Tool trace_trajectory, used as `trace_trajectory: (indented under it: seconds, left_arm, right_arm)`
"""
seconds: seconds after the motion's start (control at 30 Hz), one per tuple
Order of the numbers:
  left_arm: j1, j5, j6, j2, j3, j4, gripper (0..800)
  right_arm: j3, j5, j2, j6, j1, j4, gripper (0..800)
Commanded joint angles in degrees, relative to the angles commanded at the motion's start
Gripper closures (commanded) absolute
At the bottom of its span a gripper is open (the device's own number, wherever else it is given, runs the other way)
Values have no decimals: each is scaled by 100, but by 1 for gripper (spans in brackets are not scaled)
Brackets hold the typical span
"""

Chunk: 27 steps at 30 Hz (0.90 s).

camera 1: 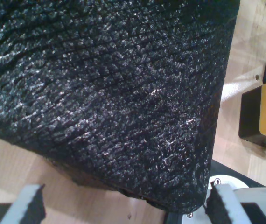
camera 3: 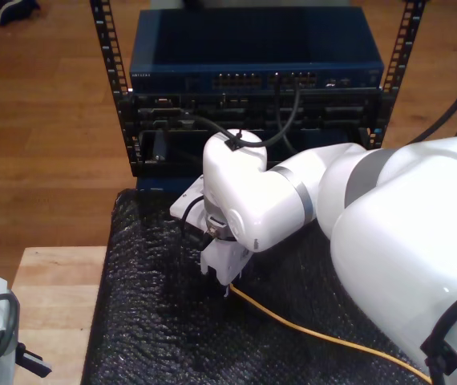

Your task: Grab the cable and plug it in

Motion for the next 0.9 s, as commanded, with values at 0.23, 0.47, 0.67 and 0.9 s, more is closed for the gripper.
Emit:
trace_trajectory:
  seconds: [0.23,0.47,0.67,0.9]
  left_arm:
    - [0,0,0,9,0,0,0]
    - [0,0,9,9,0,0,0]
    - [0,0,0,9,0,0,0]
    - [0,0,0,9,0,0,0]
  right_arm:
    - [0,0,0,9,0,-123,555]
    - [0,9,-9,9,0,-141,609]
    - [0,18,-18,-9,0,-141,638]
    - [9,9,-53,-18,18,-800,780]
